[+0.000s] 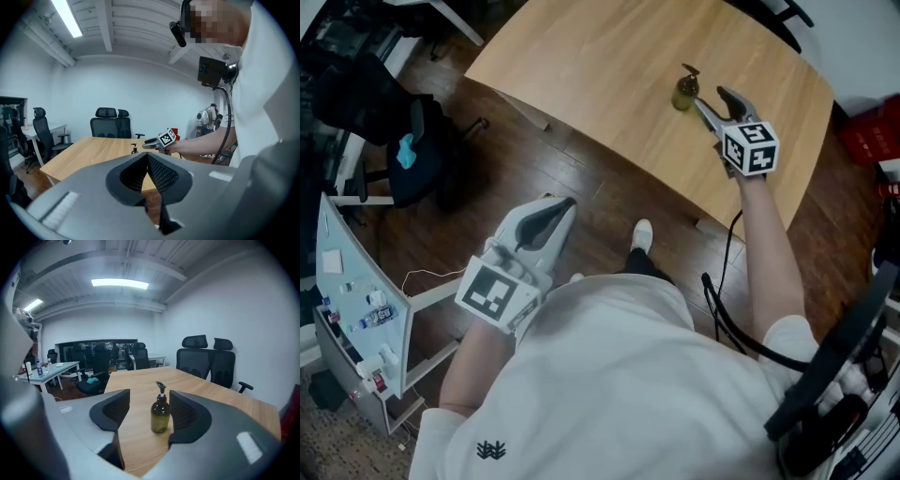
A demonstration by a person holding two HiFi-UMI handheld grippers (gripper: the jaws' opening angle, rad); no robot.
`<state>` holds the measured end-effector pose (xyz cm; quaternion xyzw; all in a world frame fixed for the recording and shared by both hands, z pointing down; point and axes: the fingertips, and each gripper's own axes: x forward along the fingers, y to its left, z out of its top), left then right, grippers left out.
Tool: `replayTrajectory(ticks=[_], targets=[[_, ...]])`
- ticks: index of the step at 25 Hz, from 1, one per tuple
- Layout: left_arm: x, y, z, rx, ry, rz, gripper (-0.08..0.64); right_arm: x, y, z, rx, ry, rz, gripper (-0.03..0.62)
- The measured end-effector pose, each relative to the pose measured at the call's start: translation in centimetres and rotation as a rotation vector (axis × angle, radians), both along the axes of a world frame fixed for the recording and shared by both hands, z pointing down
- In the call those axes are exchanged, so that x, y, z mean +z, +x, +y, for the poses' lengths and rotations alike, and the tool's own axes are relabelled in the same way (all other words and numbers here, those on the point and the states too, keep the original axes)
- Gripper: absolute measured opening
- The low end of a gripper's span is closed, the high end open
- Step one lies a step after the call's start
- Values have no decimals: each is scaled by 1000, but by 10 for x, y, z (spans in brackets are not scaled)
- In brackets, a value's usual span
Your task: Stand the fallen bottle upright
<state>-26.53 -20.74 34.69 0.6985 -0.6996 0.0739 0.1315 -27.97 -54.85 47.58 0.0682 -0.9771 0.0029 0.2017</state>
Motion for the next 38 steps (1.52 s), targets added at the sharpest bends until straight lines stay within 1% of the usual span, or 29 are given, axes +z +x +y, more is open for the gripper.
replayTrajectory(ticks=[2,5,8,10,13,16,20,23,26,31,33,38], targets=[[0,0,19,26,27,8,0,-12,28,32,30,9,-11,264],[0,3,55,78,67,27,0,-31,68,102,58,4,-41,265],[8,14,93,163,90,32,0,-49,115,182,107,-36,-94,265],[15,23,114,221,96,44,0,-59,146,237,139,-50,-110,265],[19,35,141,289,91,66,0,-69,184,314,172,-66,-106,265],[15,58,167,342,100,60,0,-76,224,375,201,-62,-80,265],[16,93,192,401,105,43,0,-81,272,427,247,-50,-70,265],[16,126,211,438,107,27,0,-84,301,466,240,-40,-64,265],[14,167,231,465,120,7,0,-95,334,500,236,-30,-90,265],[15,228,272,491,132,49,0,-103,386,558,233,17,-95,265],[20,248,289,505,122,62,0,-99,402,578,246,16,-97,265],[25,289,330,496,92,50,0,-100,432,613,209,24,-95,264]])
